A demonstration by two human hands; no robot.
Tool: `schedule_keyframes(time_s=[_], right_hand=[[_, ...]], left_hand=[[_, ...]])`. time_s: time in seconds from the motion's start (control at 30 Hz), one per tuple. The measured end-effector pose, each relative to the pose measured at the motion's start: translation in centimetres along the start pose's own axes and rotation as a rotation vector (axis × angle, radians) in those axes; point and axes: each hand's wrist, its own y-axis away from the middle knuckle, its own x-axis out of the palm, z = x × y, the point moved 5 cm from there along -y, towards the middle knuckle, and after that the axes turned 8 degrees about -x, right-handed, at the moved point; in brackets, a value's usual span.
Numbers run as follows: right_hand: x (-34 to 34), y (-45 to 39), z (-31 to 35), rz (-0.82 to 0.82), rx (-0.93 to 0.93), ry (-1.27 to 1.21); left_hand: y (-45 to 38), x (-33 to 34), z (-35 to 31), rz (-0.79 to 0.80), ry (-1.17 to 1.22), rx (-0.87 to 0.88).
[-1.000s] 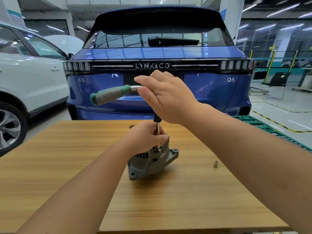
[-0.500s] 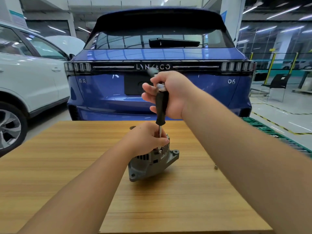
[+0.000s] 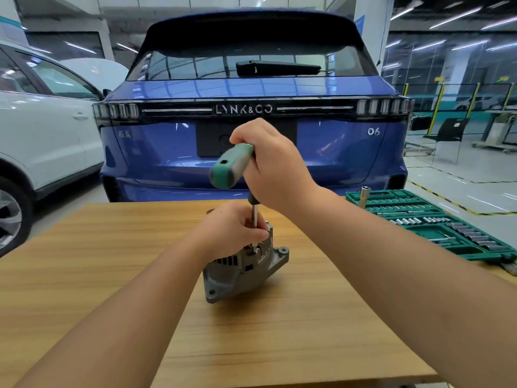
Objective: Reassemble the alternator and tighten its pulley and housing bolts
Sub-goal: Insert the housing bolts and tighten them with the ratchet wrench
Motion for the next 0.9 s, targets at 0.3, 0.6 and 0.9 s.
schedule_keyframes(time_s=[0.3,0.6,0.9], right_hand=[[0.8,-1.3,0.4,0.294,0.089,0.312],[-0.1,-4.8,-1.2,0.706,0.339,0.31],[-0.1,-2.1,-1.8,0.449,1.084,-0.851]], left_hand=[[0.4,0.1,-0.5,0.001,-0.036,0.014],[0.6,0.0,-0.5,0.014,-0.042,0.036],[0.7,0.1,-0.5,0.058,0.002,0.021]])
